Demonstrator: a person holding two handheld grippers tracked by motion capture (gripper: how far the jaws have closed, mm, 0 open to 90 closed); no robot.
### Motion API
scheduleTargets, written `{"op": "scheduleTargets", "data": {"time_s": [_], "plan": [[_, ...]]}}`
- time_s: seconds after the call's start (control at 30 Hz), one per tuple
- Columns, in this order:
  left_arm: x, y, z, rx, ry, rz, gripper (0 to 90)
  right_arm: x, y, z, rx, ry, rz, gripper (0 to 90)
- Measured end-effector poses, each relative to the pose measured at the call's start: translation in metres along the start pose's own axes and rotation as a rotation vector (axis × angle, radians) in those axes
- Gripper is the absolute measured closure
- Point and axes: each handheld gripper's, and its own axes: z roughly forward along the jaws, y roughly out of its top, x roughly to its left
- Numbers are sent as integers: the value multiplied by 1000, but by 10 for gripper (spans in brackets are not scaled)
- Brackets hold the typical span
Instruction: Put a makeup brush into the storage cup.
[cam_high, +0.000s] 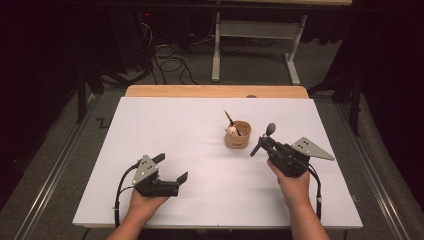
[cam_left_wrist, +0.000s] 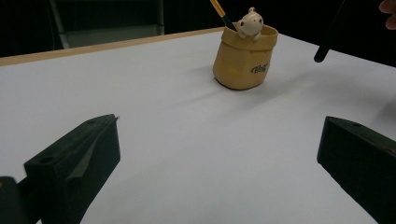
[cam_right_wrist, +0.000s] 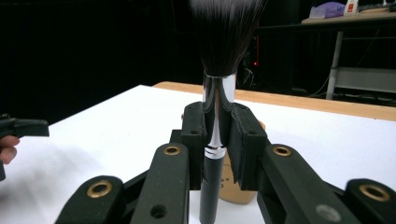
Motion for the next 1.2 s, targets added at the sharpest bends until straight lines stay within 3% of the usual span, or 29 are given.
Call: {"op": "scheduleTargets", "data": {"time_s": [0.43,0.97,1.2], "plan": [[0,1,-1,3,-6,8,3,1,18,11,-48,-13,0,793],[-2,2,-3,-2,-4,12,6,-1,38,39,-44,-34,-14,793],[-1,2,-4,-2,0,14,6,-6,40,51,-31,-44,-13,793]]}}
